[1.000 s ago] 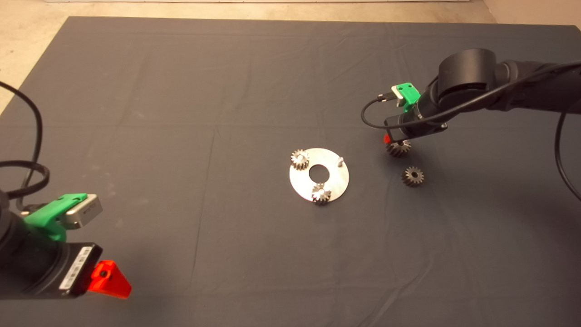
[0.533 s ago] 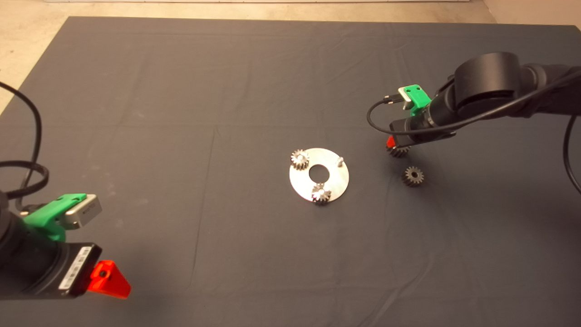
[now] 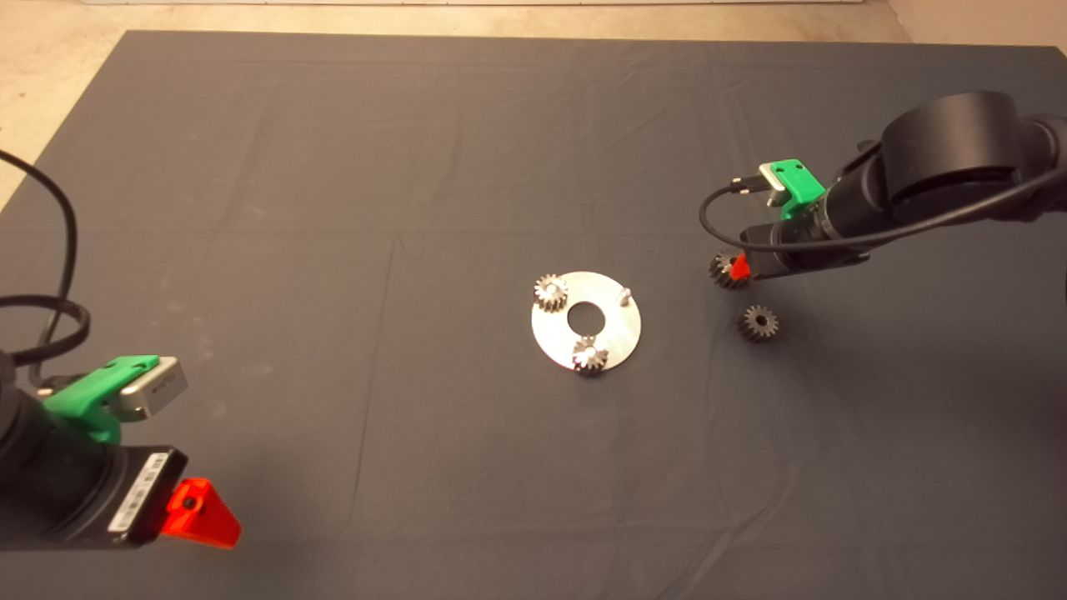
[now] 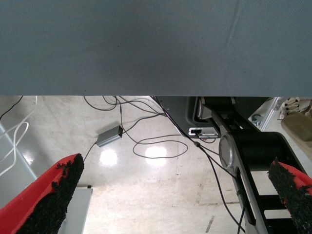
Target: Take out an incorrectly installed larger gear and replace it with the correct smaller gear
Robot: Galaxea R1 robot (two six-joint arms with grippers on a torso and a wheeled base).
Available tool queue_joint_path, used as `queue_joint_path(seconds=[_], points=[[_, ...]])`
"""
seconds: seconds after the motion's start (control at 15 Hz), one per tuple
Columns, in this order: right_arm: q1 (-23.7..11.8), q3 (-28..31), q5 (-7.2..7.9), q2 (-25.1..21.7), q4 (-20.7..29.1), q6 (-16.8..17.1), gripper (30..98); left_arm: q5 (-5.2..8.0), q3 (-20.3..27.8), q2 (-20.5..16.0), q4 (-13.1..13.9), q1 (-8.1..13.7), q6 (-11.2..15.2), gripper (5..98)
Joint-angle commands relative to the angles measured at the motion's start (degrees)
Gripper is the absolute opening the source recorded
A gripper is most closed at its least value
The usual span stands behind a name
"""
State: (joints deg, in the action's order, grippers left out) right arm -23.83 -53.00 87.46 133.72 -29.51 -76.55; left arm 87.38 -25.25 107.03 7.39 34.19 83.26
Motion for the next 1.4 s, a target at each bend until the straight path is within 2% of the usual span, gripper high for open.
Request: queue_joint_path(seconds=[0.0, 0.33, 0.53, 1.07, 1.33], points=[[-1.75, 3.93, 7.54, -3.64, 6.35, -2.72, 58.5, 7.62, 0.74, -0.10, -0.36, 0.61, 0.23, 98.2], [-1.75, 6.17, 7.54, -5.96, 10.58, -4.80, 58.5, 7.62, 1.36, -0.19, -0.27, 0.61, 0.41, 98.2], [-1.75, 8.45, 7.54, -7.38, 10.53, -5.80, 58.5, 7.62, 1.62, -0.19, -0.27, 0.61, 0.62, 98.2], [-1.75, 8.19, 7.54, -7.46, 10.44, -5.80, 58.5, 7.62, 1.62, -0.28, -0.27, 0.61, 0.67, 98.2], [-1.75, 8.19, 7.54, -7.46, 10.44, -5.80, 56.1, 7.62, 1.62, -0.21, -0.27, 0.61, 0.67, 98.2]])
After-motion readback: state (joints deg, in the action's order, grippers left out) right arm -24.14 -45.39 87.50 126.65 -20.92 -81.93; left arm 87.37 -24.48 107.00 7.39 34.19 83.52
